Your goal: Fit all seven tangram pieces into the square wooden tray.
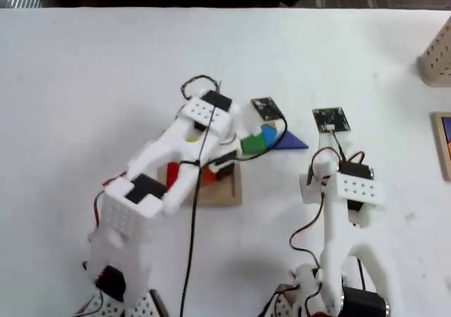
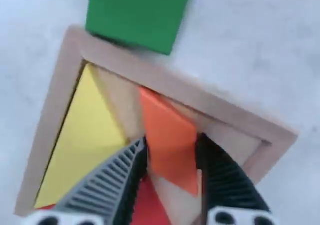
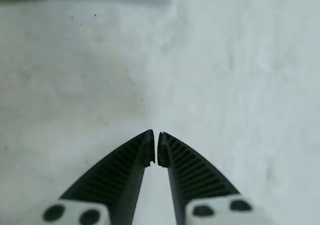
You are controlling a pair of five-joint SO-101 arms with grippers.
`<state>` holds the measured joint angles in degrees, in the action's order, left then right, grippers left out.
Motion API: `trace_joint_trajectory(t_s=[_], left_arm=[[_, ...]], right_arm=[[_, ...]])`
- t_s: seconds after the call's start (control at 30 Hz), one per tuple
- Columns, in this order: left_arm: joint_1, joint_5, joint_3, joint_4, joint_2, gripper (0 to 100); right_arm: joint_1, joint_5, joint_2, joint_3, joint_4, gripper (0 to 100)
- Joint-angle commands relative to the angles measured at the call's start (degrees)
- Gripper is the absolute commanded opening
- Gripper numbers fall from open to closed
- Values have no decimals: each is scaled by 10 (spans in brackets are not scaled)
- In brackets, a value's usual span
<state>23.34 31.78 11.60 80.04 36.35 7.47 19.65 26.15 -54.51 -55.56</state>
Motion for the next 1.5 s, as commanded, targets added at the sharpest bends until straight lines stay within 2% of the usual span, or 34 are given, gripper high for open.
trace_joint_trajectory(t_s=[0.0,0.1,0.17,0.3,0.57,0.7,0.77,0.9,1.13,1.3,1.47], left_arm=[[-6,9,-23,11,7,148],[-3,4,-21,9,7,5],[6,4,-22,11,7,36],[15,-11,-21,11,-10,20],[11,-35,-27,50,-150,20],[8,-104,-29,61,-157,20],[3,-137,-44,40,-160,20],[-28,-212,-88,-65,-163,20],[-99,-217,-127,-188,-163,20],[-124,-173,-130,-198,-163,20],[-118,-247,-152,-193,-163,20]], right_arm=[[-7,7,13,3,7,20],[-7,7,13,3,7,20],[-7,7,13,3,8,20],[-6,7,13,2,15,20],[-4,7,13,2,15,20],[-5,7,13,2,15,20],[-5,7,13,2,15,20],[-5,7,13,2,14,20],[-6,7,13,1,14,20],[-6,7,13,1,14,20],[-6,7,13,1,15,20]])
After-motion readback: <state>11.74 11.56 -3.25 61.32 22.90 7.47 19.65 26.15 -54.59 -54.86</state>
